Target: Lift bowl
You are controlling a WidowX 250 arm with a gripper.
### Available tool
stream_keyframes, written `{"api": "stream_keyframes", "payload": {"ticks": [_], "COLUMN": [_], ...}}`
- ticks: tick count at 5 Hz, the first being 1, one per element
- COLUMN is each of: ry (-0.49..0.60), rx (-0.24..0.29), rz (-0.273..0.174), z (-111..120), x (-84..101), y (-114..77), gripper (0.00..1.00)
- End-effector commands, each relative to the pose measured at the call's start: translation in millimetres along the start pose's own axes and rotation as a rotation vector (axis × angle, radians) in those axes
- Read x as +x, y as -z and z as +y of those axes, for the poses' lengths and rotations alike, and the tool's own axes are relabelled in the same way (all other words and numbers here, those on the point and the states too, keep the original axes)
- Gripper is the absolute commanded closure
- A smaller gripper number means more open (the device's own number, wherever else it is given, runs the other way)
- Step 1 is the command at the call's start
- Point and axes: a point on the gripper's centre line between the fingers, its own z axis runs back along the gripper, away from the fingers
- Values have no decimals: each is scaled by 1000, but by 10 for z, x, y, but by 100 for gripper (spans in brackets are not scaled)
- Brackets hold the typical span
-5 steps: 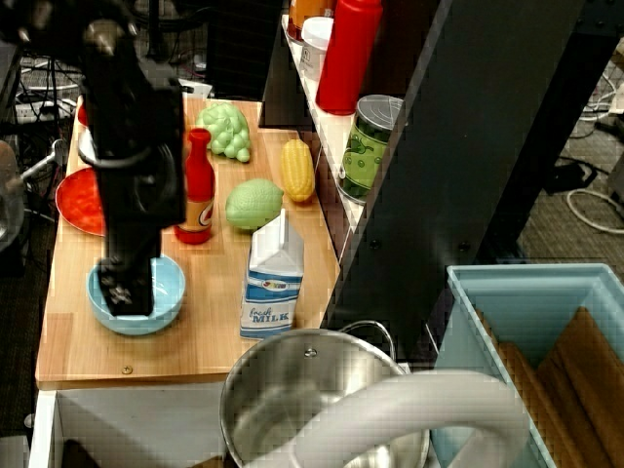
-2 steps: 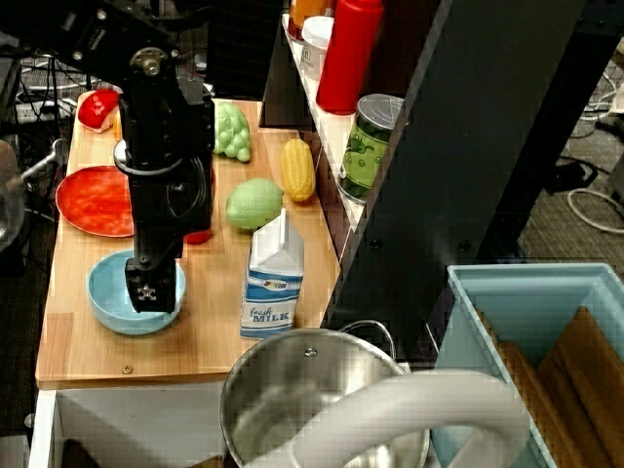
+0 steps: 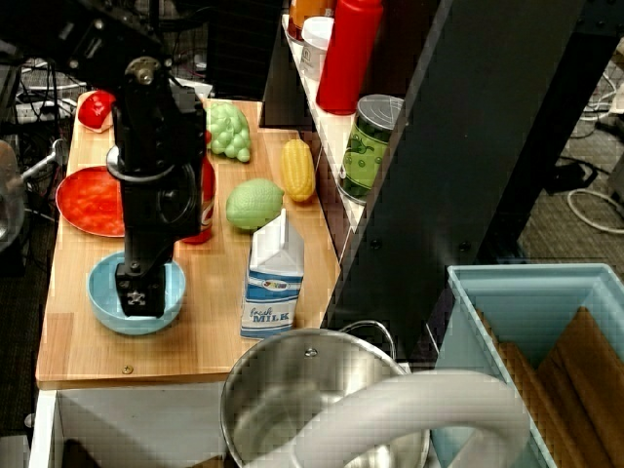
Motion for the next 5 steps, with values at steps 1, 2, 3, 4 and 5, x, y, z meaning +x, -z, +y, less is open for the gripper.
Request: {"api": "stream_keyframes", "payload": {"ticks": [1, 2, 3, 4, 5], "ry": [-52, -100, -116, -122, -163], "rx": [-12, -20, -22, -10, -17], "rz": [-76, -114, -117, -118, -115], "z": [13, 77, 91, 106, 135], "x": [-14, -49, -121, -111, -68], "y": [3, 15, 40, 112, 216], "gripper": [0, 0, 0, 0, 0]}}
